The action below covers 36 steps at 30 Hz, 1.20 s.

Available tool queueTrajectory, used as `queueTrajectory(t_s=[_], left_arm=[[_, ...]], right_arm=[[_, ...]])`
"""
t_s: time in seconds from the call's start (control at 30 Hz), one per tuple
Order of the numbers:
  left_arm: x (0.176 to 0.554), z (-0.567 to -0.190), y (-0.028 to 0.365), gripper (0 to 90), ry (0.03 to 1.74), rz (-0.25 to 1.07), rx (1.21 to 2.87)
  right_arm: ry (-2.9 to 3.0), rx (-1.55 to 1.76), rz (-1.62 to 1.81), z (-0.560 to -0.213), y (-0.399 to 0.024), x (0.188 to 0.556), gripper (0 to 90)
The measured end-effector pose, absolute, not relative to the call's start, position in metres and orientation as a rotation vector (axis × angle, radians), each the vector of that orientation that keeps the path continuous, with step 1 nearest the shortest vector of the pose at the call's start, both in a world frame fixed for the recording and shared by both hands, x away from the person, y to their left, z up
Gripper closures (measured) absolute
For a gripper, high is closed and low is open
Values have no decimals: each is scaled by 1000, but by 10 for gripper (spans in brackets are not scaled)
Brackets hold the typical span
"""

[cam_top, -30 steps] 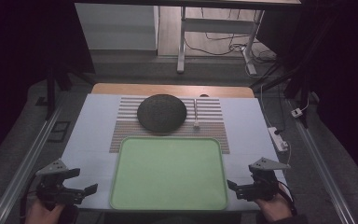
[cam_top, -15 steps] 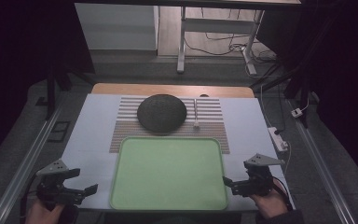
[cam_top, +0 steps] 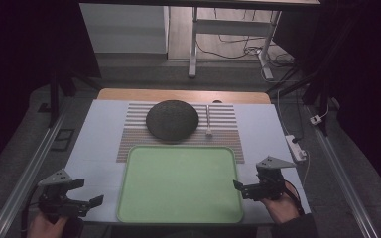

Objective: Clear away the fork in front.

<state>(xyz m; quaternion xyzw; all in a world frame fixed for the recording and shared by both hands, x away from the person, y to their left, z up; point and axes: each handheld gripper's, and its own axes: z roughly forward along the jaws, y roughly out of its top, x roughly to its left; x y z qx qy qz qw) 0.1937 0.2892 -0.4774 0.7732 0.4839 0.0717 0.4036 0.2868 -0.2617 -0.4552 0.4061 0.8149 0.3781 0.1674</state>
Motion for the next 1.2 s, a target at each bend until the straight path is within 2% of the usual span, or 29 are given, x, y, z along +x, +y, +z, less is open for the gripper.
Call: queueTrajectory(t_s=[0.4,1.2], left_arm=[[194,-477,289,0,1221,181,1955],[194,-478,288,3,1217,180,1966]], right_arm=[[2338,1073,1001,-455,-243,315,0],[2345,1229,959,-473,-203,383,0]])
